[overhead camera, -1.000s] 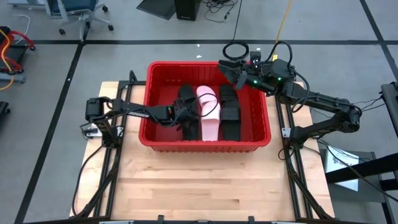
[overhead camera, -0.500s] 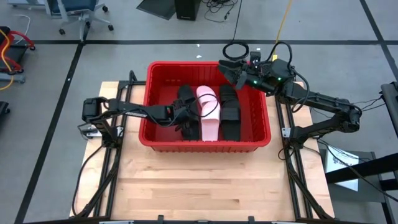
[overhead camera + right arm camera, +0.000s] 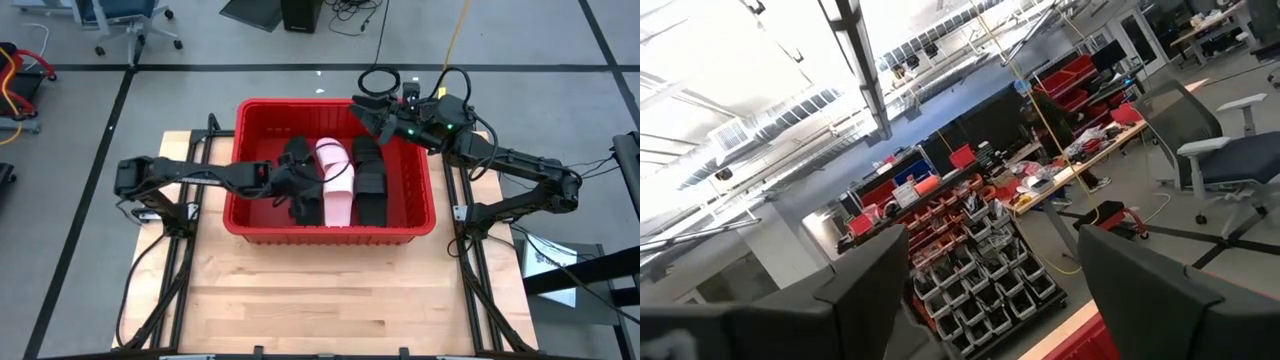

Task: Pick and place slides into bin
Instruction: Return to Home Position

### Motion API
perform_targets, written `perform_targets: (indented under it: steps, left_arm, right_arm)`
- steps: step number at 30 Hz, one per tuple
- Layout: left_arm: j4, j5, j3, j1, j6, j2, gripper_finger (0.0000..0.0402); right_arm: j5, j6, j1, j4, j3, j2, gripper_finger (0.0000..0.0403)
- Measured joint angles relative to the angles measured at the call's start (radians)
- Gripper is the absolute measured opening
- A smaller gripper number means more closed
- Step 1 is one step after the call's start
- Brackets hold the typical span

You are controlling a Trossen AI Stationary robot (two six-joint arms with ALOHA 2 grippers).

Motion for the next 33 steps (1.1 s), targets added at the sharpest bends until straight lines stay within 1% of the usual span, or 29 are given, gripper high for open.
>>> perform_targets:
  steps: [3,5,6,9,11,13,15,17,19,21,24,25,26,28,30,32,33]
  left_arm:
    - [0.006,-0.001,0.011,-0.011,0.001,-0.024,0.0305]
    - [-0.039,-0.009,0.008,-0.014,-0.002,-0.046,0.0303]
    - [-0.032,-0.016,0.017,-0.018,-0.012,-0.054,0.0301]
    - [-0.073,-0.037,0.017,-0.022,-0.029,-0.101,0.0296]
    - [-0.047,-0.046,0.024,-0.027,-0.052,-0.138,0.0291]
    - [-0.079,-0.051,0.020,-0.029,-0.053,-0.172,0.0287]
    - [-0.039,-0.056,0.031,-0.032,-0.054,-0.212,0.0283]
    - [-0.067,-0.070,0.027,-0.033,-0.051,-0.248,0.0280]
    - [-0.010,-0.074,0.044,-0.036,-0.052,-0.279,0.0278]
    - [-0.045,-0.073,0.044,-0.036,-0.054,-0.315,0.0279]
    - [0.034,-0.073,0.074,-0.042,-0.075,-0.353,0.0280]
    - [0.003,-0.072,0.078,-0.042,-0.082,-0.366,0.0279]
    - [0.004,-0.073,0.084,-0.046,-0.087,-0.369,0.0277]
    - [0.063,-0.072,0.113,-0.052,-0.100,-0.388,0.0275]
    - [0.013,-0.074,0.130,-0.063,-0.095,-0.395,0.0274]
    - [0.036,-0.085,0.165,-0.074,-0.095,-0.391,0.0275]
    - [0.008,-0.101,0.176,-0.078,-0.092,-0.392,0.0275]
  right_arm:
    - [0.001,-0.004,-0.001,0.004,0.000,0.000,0.0281]
    - [0.001,-0.004,-0.001,0.008,0.000,0.000,0.0281]
    - [0.002,-0.004,-0.001,0.008,0.000,0.000,0.0281]
    - [0.002,-0.003,-0.001,0.014,0.000,0.000,0.0281]
    - [0.002,0.001,-0.001,0.019,0.000,0.000,0.0281]
    - [0.002,0.003,-0.002,0.024,0.000,0.000,0.0281]
    - [0.002,0.003,-0.002,0.026,0.000,0.000,0.0281]
    - [0.002,0.006,-0.001,0.031,0.000,0.000,0.0281]
    - [0.001,0.010,-0.001,0.034,0.000,-0.001,0.0281]
    - [0.001,0.011,0.002,0.043,0.000,0.000,0.0281]
    - [0.001,0.012,0.005,0.057,0.000,0.000,0.0281]
    - [0.003,0.012,0.007,0.064,0.000,0.000,0.0281]
    - [0.010,0.012,0.007,0.066,0.000,0.000,0.0281]
    - [0.024,0.012,0.009,0.075,0.000,0.000,0.0281]
    - [0.027,0.012,0.013,0.081,0.000,0.000,0.0281]
    - [0.036,0.010,0.015,0.084,0.000,0.000,0.0281]
    - [0.046,0.010,0.017,0.084,0.000,0.000,0.0281]
